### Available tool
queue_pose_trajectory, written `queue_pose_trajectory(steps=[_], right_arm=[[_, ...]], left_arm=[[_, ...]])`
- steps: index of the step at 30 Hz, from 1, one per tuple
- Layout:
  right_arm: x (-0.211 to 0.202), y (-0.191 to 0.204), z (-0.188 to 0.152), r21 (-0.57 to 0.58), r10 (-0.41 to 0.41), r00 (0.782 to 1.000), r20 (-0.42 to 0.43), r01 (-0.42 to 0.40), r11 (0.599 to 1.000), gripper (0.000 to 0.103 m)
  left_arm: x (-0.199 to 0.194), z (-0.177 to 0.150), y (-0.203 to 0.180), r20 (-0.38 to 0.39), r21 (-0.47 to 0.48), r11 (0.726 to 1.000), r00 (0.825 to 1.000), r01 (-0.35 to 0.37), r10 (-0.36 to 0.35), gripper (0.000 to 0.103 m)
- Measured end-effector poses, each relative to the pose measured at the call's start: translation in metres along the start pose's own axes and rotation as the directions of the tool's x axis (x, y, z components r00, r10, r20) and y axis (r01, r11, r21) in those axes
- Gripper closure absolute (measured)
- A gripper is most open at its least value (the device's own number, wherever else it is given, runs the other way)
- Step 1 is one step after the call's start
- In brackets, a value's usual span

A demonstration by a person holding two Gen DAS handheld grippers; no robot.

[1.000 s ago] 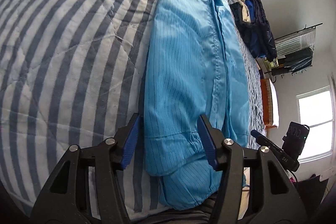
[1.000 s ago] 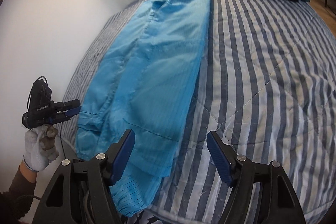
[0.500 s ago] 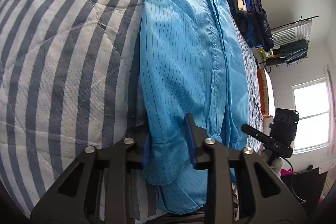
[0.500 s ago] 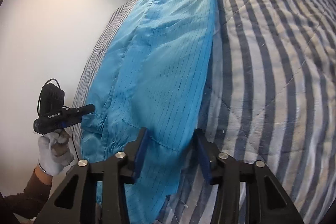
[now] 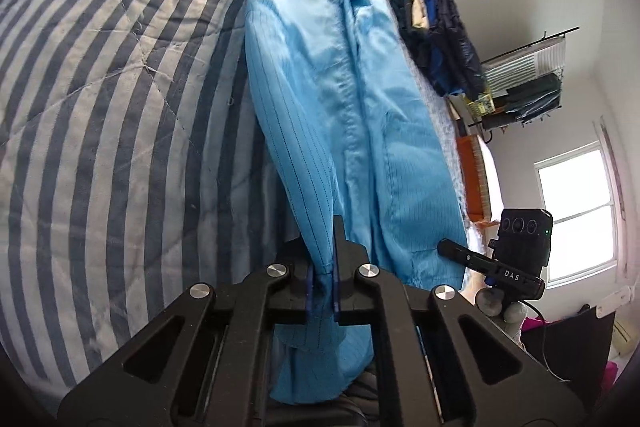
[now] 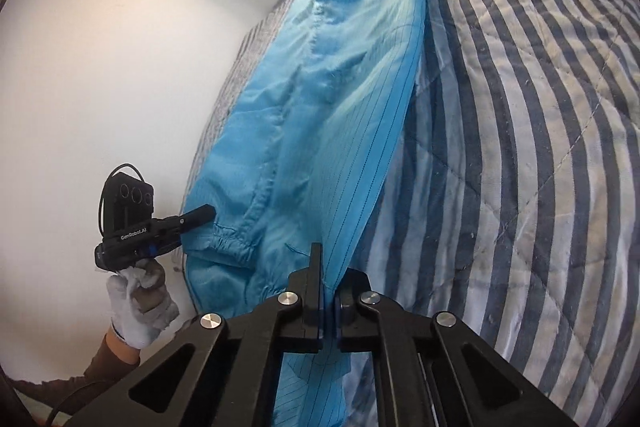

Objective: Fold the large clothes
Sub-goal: 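Lift the hem with both grippers and fold it toward the collar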

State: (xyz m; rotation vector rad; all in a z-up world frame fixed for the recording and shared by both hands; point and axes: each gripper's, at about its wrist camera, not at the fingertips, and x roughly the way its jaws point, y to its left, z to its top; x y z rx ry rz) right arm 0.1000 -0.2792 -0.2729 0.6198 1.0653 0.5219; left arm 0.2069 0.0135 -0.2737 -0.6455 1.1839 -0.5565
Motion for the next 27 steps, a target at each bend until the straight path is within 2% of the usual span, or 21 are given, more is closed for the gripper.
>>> queue_pose_trajectory(steps=[6,10,13,16,19,23,27], right_arm=[[-0.027,0.012,-0.013,-0.023,0.057,0.998,-0.001,-0.057,0.998,0.103],[-0.044,0.017,-0.028,0.001,0.127,0.992,0.007,-0.127,0.992,0.103],[-0.051,0.015,-0.035,-0.004,0.148,0.989,0.002,-0.148,0.989,0.103],[-0.037,0.013,-0.026,0.001,0.134,0.991,-0.005,-0.134,0.991,0.103],[-0.034,0.01,-0.005,0.016,0.143,0.989,0.026,-0.143,0.99,0.103],[-0.042,0.025,0.039,-0.047,0.119,0.99,0.08,-0.115,0.992,0.103],[-0.047,0.034,0.069,-0.076,0.079,0.99,0.12,-0.07,0.995,0.103]], left_arm=[[-0.034,-0.022,-0.012,-0.001,0.003,0.998,0.998,0.065,-0.065,0.101],[-0.06,-0.042,-0.023,0.011,0.016,0.994,0.994,0.112,-0.112,0.101],[-0.064,-0.043,-0.022,0.015,0.025,0.995,0.995,0.095,-0.095,0.101],[-0.055,-0.029,-0.021,0.019,0.018,0.998,0.997,0.068,-0.068,0.101],[-0.052,-0.004,-0.032,0.052,0.03,0.996,0.995,0.085,-0.086,0.101],[-0.056,0.034,-0.043,0.103,0.067,0.994,0.99,0.085,-0.091,0.101],[-0.049,0.071,-0.052,0.141,0.093,0.994,0.987,0.061,-0.074,0.101]])
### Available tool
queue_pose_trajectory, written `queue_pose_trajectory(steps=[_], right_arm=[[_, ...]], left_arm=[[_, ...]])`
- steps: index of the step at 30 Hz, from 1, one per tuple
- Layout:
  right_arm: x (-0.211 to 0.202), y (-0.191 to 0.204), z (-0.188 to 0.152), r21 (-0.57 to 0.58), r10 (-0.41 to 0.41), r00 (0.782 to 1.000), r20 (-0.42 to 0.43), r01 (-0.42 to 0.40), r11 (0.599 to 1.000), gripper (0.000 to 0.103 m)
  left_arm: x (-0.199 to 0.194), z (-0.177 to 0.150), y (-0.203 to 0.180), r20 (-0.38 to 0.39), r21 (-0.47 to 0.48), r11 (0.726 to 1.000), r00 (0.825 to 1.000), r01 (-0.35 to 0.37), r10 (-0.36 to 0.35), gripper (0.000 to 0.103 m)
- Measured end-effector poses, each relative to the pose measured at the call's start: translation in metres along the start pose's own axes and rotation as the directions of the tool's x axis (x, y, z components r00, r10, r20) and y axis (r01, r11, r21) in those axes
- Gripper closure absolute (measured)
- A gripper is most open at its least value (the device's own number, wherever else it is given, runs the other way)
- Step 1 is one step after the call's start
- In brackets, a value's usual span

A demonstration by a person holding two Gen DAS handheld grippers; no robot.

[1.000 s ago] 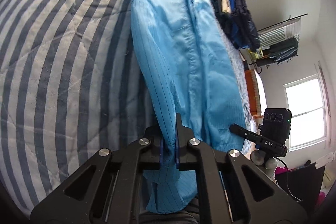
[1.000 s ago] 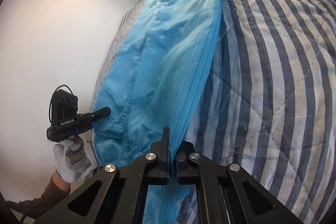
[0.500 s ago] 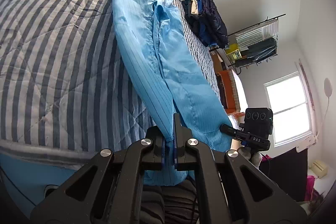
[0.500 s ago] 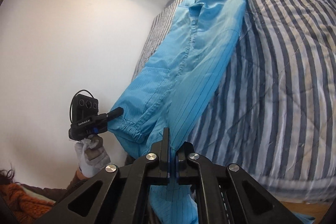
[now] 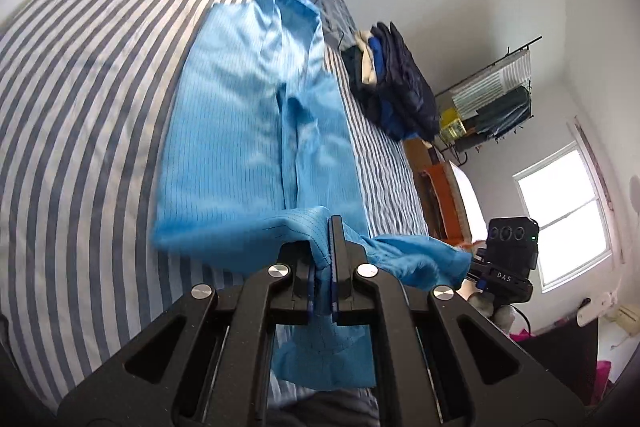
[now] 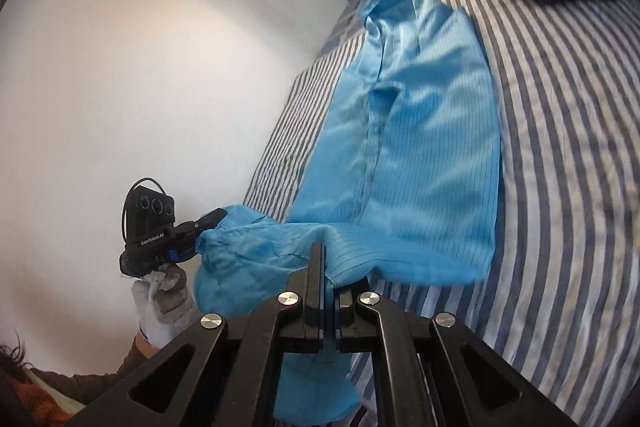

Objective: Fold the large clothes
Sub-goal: 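Lift the hem with both grippers and fold it toward the collar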

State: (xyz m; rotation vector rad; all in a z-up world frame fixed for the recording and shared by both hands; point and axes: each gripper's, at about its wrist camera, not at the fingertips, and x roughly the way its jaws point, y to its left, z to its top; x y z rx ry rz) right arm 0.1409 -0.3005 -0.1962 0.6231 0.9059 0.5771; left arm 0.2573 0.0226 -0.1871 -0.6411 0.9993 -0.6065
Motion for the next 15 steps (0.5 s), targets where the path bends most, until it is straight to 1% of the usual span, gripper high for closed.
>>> queue_pose_trajectory(steps=[3,7,11,15], right_arm=[[0.005,-0.001,0.025,-0.017,-0.055,0.998,0.012,0.055,0.998,0.103],[0.026,-0.015,0.057,-0.02,-0.121,0.993,0.006,0.121,0.992,0.103],[0.051,-0.031,0.073,-0.025,-0.174,0.984,-0.025,0.173,0.985,0.103],[0.078,-0.049,0.083,-0.021,-0.228,0.972,-0.062,0.227,0.974,0.103]], left_arm=[[0.018,0.022,0.006,0.012,-0.011,1.0,1.0,-0.026,0.026,0.101],[0.038,0.04,0.024,0.011,-0.036,0.997,0.998,-0.068,0.068,0.101],[0.059,0.047,0.044,-0.004,-0.069,0.993,0.996,-0.093,0.093,0.101],[0.081,0.051,0.059,-0.022,-0.076,0.986,0.989,-0.148,0.147,0.101]])
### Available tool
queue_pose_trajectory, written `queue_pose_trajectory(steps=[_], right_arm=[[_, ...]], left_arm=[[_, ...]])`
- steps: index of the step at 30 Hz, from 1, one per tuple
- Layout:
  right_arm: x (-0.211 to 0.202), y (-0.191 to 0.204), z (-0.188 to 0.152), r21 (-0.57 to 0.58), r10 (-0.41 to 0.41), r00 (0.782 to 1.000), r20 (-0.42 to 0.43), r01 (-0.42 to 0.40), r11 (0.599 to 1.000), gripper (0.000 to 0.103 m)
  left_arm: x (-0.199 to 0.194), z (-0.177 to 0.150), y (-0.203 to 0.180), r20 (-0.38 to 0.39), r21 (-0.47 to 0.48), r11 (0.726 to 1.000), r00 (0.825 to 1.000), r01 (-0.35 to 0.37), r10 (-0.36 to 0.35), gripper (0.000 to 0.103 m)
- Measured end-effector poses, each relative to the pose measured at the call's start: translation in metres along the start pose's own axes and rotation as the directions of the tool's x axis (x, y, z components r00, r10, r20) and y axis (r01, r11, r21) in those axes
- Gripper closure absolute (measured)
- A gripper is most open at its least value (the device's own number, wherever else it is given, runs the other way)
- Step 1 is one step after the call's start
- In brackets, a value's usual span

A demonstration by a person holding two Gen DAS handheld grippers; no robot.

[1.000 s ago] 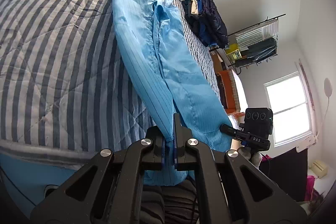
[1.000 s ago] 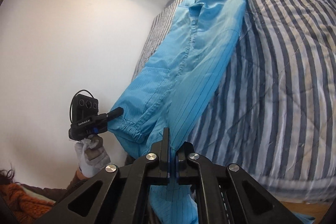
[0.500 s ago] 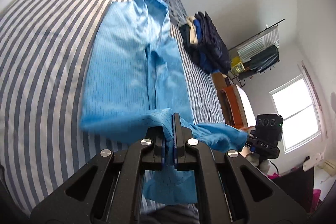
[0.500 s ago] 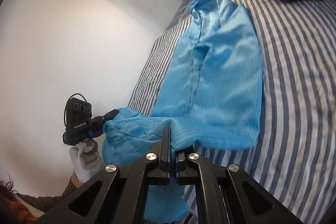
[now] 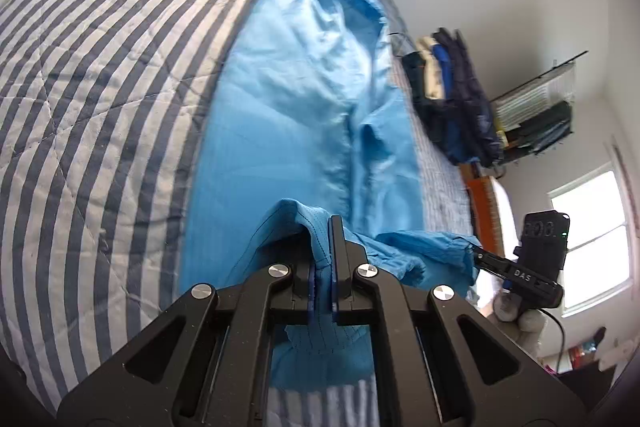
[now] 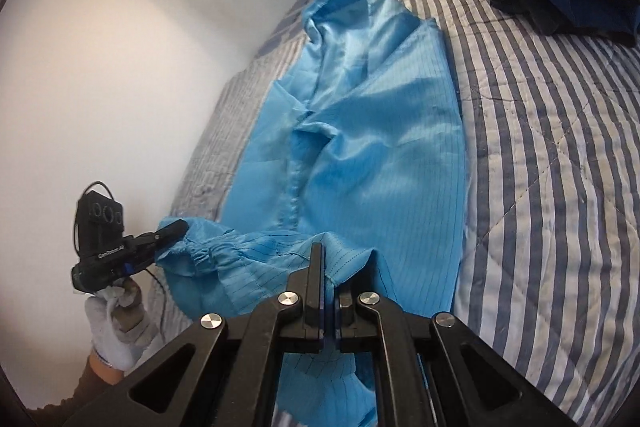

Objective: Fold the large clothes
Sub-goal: 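Lift the hem with both grippers and fold it toward the collar, then open both grippers and release the folded hem onto the jacket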

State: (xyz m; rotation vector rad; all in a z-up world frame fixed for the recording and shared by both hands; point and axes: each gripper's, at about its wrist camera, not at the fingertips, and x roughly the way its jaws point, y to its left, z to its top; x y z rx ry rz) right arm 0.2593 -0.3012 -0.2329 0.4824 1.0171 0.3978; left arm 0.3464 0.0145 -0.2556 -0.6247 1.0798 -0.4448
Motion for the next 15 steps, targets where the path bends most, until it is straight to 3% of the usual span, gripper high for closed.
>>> queue_pose_trajectory(steps=[5,8,9,10,11,12,14,15], right_arm=[[0.022,-0.012,0.003,0.0,-0.057,0.998,-0.03,0.057,0.998,0.102],[0.027,-0.015,0.003,0.004,-0.06,0.997,-0.037,0.061,0.998,0.093],[0.026,-0.016,0.003,0.01,-0.054,0.998,-0.038,0.054,0.998,0.083],[0.024,-0.016,0.003,0.015,-0.035,0.999,-0.036,0.035,0.999,0.081],[0.022,-0.015,0.003,0.016,-0.02,0.999,-0.031,0.02,1.0,0.078],[0.018,-0.013,0.002,0.01,-0.015,1.0,-0.024,0.015,1.0,0.068],[0.006,-0.008,0.0,-0.012,-0.022,1.0,-0.007,0.022,1.0,0.051],[-0.001,-0.005,-0.002,-0.024,-0.025,1.0,0.006,0.025,0.999,0.048]], left_arm=[[0.017,0.001,0.013,-0.013,-0.024,0.999,0.999,-0.033,0.033,0.101],[0.019,-0.001,0.012,-0.012,-0.005,0.999,0.999,-0.051,0.051,0.099],[0.019,-0.002,0.01,-0.018,0.01,0.998,0.998,-0.062,0.062,0.087],[0.018,-0.002,0.008,-0.024,0.02,0.998,0.997,-0.066,0.067,0.078],[0.014,-0.003,0.007,-0.022,0.025,0.997,0.997,-0.067,0.067,0.059],[0.01,-0.003,0.004,-0.009,0.03,0.997,0.998,-0.066,0.066,0.054],[0.0,-0.002,0.0,0.009,0.049,0.997,0.998,-0.066,0.066,0.054],[-0.006,-0.002,-0.002,0.019,0.059,0.996,0.998,-0.067,0.066,0.054]])
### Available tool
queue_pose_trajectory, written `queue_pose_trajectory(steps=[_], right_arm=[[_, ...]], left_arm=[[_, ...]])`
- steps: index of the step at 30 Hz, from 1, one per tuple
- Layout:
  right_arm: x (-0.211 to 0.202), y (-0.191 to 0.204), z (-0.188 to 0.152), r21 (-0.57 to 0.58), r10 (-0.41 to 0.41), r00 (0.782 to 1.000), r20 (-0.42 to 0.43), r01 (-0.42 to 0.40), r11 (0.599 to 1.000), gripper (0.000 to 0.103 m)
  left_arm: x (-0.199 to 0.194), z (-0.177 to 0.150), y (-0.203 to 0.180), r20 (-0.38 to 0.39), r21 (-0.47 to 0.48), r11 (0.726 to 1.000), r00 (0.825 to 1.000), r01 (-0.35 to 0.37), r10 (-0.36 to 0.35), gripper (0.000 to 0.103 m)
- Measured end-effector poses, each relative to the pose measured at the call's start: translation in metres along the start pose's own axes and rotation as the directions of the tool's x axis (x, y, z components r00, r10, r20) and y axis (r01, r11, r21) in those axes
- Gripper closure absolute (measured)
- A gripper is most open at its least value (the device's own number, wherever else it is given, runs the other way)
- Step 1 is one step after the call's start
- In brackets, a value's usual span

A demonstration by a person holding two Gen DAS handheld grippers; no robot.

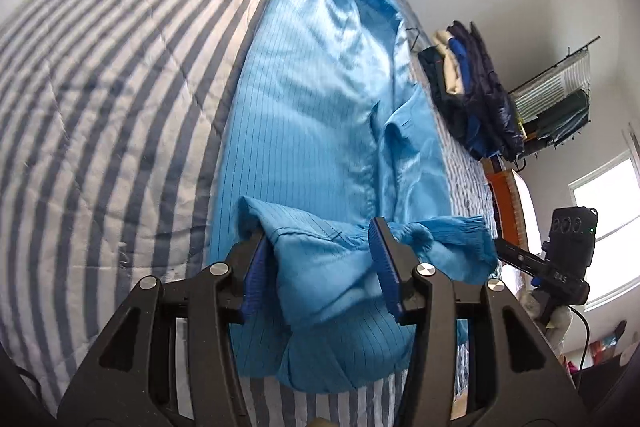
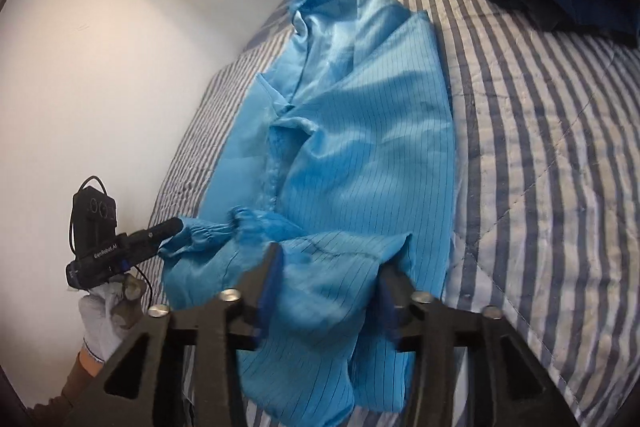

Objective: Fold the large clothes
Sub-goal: 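Open both grippers and release the folded hem onto the jacket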

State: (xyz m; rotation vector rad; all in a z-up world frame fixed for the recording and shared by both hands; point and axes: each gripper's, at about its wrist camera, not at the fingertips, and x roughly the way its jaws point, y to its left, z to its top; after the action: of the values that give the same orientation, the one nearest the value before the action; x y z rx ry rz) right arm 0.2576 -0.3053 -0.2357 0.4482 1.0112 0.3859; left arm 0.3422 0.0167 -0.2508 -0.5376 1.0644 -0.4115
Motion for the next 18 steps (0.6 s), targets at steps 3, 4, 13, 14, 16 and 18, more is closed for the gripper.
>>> queue_pose_trajectory(steps=[3,4,13,14,16,18], right_arm=[[-0.025,0.005,-0.009,-0.026,0.001,1.0,0.031,0.0,1.0,0.048],[-0.035,0.007,-0.015,-0.036,0.008,0.999,0.04,-0.007,0.999,0.048],[-0.039,0.027,-0.085,-0.194,0.052,0.996,-0.076,-0.066,0.979,0.068],[-0.033,0.03,-0.091,-0.214,0.047,0.994,-0.1,-0.067,0.974,0.068],[-0.02,0.038,-0.102,-0.258,0.032,0.989,-0.145,-0.069,0.964,0.069],[-0.008,0.042,-0.108,-0.286,0.02,0.984,-0.177,-0.07,0.956,0.069]], left_arm=[[-0.021,-0.007,-0.006,0.023,0.045,0.999,1.0,-0.003,0.001,0.054],[-0.03,-0.015,-0.01,0.022,0.083,0.997,1.0,0.001,-0.003,0.054],[-0.045,-0.1,-0.026,-0.143,0.294,0.955,0.99,0.041,0.001,0.054],[-0.041,-0.105,-0.027,-0.162,0.309,0.95,0.987,0.039,0.012,0.054],[-0.031,-0.112,-0.028,-0.179,0.332,0.943,0.982,0.006,0.057,0.054],[-0.023,-0.114,-0.026,-0.197,0.32,0.947,0.979,0.007,0.059,0.057]])
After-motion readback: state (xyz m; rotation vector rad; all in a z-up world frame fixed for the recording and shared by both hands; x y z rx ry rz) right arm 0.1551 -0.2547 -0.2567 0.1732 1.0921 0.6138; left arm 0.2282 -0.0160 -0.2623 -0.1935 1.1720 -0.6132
